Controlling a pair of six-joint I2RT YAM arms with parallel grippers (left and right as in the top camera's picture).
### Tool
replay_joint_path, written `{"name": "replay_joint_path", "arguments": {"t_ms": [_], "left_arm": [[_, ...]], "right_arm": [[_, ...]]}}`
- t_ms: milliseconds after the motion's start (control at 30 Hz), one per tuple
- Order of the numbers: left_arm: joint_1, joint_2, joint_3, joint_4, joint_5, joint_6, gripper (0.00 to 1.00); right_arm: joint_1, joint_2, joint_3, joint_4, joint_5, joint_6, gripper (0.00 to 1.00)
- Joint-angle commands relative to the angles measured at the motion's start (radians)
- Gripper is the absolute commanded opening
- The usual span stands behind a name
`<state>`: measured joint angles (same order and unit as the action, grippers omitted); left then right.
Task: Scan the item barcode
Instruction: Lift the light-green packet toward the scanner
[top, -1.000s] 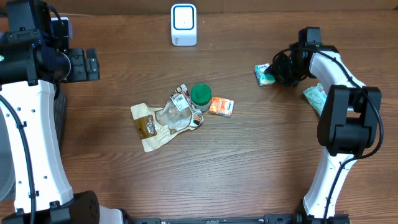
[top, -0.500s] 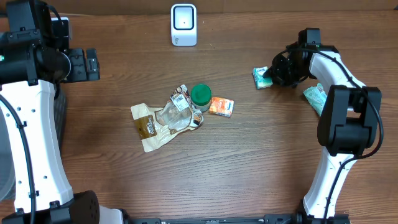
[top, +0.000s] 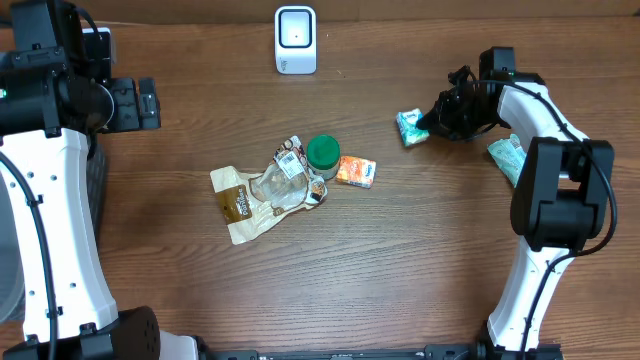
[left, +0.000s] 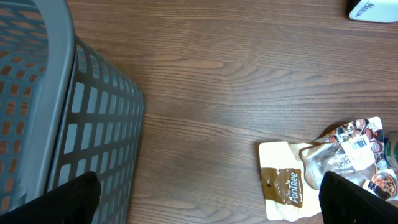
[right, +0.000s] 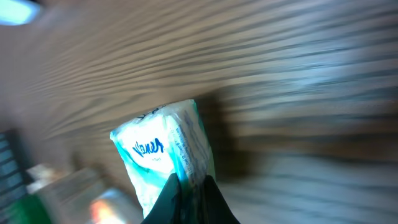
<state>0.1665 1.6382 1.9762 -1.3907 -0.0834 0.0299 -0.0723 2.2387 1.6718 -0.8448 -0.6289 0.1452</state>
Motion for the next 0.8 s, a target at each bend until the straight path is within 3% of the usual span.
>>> {"name": "replay_joint_path", "arguments": {"t_ms": [0,300,500,767], "left_arm": [[0.01,-0.009,0.007,0.003,-0.002,0.016,0.99],[0.01,-0.008,0.007,0.003,-0.002,0.016,1.0],[0.01,-0.008,0.007,0.003,-0.002,0.016,1.0],[0.009,-0.009,0.007,0.003,-0.002,0.016,1.0]], "right_arm": [[-0.003,-0.129,0.013,0.001,-0.27,-0.027,0.04],[-0.003,-0.191,0.013,0.002,-0.727,0.071,0.04],[-0.003,-0.191,0.013,0.002,-0.922,0.099,0.04],[-0.002,-0.191,0.013,-0.002,-0.941,0.302,0.04]]}}
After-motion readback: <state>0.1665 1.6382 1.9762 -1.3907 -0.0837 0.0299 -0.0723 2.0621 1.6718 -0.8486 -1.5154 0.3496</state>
